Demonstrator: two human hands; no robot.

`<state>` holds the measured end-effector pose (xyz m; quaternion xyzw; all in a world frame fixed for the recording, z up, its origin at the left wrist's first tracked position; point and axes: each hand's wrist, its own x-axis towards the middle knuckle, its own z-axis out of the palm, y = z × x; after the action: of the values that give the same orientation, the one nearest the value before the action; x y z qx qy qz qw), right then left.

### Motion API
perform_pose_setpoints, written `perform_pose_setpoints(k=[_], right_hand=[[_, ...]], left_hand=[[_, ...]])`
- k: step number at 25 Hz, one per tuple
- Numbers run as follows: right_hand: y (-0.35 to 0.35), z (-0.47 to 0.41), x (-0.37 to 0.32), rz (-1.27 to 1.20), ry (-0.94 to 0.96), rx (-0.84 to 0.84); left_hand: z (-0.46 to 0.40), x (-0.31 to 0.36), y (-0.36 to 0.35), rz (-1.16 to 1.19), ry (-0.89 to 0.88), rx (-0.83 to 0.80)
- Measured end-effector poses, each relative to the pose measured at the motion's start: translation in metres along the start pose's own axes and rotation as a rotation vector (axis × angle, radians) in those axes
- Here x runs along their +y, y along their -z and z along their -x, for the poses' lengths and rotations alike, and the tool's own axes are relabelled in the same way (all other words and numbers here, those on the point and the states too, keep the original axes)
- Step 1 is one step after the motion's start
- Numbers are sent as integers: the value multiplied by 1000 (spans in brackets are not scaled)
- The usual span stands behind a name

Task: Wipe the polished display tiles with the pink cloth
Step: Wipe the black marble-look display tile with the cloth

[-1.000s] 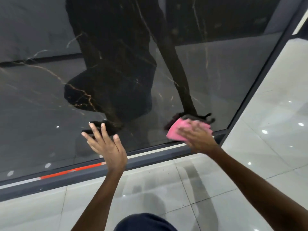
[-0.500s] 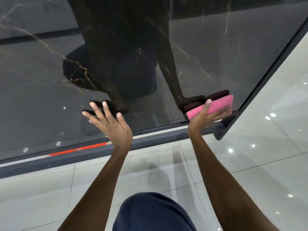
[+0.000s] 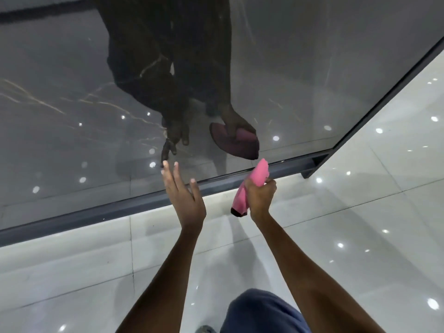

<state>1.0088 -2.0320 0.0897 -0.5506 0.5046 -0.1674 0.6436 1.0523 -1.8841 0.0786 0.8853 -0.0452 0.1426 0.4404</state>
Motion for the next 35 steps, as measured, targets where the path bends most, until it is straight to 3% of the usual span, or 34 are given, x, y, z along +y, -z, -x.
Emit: perform_pose_setpoints(k=[3,5,8,13,16,20,29,35], right_hand=[[16,41,-26,194,88,-114],[24,73,-50,344,215,-223],[35,124,-92,505,311,-350],[48,224,-192,600,340,-415],[61,306,-269,636,363,-514],[90,404,-338,704,371,-652],[161,620,-320,915,477,-1097],[173,761,-282,919,570,-1348]], left_hand=[[19,28,44,106,290,-75],[25,58,81,125,384,-50],[29,106,139,212,481,1],[22,210,257,394,643,211],[29,281,353,401,719,295],[73,356,463,324,691,297],[241,382,622,322,836,503],[333,356,735,347,921,771]])
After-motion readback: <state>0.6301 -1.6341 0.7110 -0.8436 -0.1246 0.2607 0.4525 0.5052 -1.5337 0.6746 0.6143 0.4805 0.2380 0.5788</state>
